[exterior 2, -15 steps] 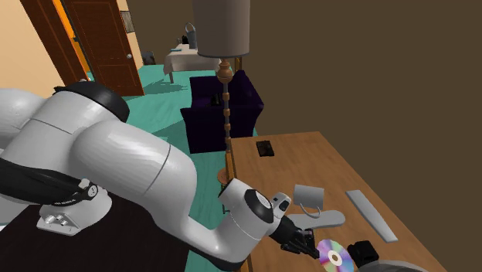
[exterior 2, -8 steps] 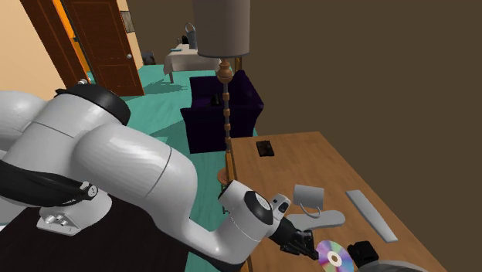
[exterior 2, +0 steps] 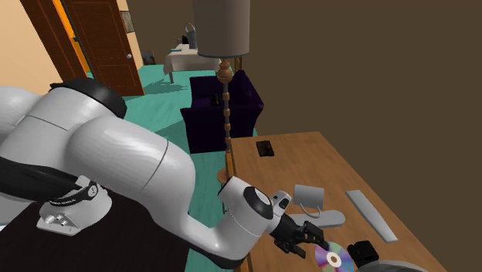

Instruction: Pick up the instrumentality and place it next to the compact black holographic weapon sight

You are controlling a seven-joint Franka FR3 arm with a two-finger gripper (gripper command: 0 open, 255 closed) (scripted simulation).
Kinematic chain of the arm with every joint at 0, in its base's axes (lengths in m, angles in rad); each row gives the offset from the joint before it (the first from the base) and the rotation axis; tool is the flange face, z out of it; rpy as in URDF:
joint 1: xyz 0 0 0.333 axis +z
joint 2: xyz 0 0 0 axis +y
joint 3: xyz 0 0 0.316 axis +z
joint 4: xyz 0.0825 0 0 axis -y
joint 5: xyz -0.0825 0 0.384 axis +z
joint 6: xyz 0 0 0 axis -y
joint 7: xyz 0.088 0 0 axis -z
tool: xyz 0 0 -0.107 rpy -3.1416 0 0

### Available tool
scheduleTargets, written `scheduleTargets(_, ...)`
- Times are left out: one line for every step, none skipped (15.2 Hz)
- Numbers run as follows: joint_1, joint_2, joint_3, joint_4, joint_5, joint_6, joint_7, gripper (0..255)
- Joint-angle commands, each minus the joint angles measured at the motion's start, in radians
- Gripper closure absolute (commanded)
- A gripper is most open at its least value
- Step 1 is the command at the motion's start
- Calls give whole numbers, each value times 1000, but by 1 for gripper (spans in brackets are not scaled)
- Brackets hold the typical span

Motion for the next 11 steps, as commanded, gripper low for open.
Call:
scheduleTargets(-26,-47,9,-95,-17,-15,31,0)
scheduleTargets(-41,-87,19,-151,-23,-29,50,0)
scheduleTargets(-53,-119,27,-194,-27,-38,65,0)
scheduleTargets(-53,-119,27,-194,-27,-38,65,0)
scheduleTargets(-53,-119,27,-194,-27,-38,65,0)
scheduleTargets(-53,-119,27,-194,-27,-38,65,0)
scheduleTargets(-53,-119,27,-194,-27,-38,65,0)
scheduleTargets(-53,-119,27,-194,-27,-38,65,0)
scheduleTargets(-53,-119,27,-194,-27,-38,65,0)
scheduleTargets(-53,-119,27,-194,-27,-38,65,0)
scheduleTargets(-53,-119,27,-194,-27,-38,65,0)
